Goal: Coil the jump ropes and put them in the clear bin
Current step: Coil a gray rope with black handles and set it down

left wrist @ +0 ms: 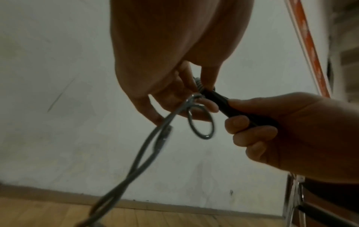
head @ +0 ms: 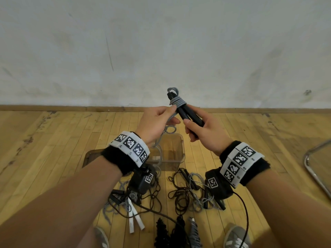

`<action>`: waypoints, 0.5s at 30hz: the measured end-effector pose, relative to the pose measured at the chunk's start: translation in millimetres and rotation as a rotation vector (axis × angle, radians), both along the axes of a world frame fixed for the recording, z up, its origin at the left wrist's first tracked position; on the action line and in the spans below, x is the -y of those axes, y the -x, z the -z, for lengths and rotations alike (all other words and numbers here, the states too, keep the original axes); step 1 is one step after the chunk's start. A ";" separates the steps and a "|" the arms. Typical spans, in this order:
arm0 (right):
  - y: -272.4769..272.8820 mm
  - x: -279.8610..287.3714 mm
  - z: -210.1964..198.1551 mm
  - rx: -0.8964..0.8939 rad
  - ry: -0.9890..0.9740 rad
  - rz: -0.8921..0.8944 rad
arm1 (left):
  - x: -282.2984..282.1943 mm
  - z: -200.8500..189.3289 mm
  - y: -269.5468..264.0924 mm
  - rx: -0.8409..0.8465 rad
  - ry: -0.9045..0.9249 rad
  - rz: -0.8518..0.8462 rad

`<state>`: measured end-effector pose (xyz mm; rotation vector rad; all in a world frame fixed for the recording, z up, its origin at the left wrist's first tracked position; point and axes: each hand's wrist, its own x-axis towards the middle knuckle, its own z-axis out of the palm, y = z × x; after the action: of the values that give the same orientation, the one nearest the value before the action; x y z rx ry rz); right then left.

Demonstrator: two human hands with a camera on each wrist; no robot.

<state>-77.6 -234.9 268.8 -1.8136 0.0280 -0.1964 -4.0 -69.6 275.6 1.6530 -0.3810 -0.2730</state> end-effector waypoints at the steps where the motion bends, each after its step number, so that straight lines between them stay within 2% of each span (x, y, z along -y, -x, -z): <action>1: 0.1 1.3 -0.3 0.025 0.050 0.019 | -0.9 1.4 -0.4 0.020 -0.029 0.034; 3: -0.1 5.3 -0.7 0.060 0.133 0.069 | -2.3 4.5 -2.4 0.055 -0.095 0.066; 6: -1.7 13.7 -0.5 0.076 0.250 0.147 | -4.7 5.9 -4.9 0.062 -0.144 0.016; 11: -0.2 18.6 1.7 0.083 0.541 0.203 | -3.4 4.5 -1.2 0.043 -0.069 -0.003; 15: -0.8 14.5 3.5 0.084 0.655 0.250 | 4.2 -1.2 6.5 0.003 0.013 -0.042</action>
<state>-76.9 -249.4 265.3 -2.4515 0.1462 -0.5039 -10.5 -73.8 276.9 1.6467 -0.3493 -0.2358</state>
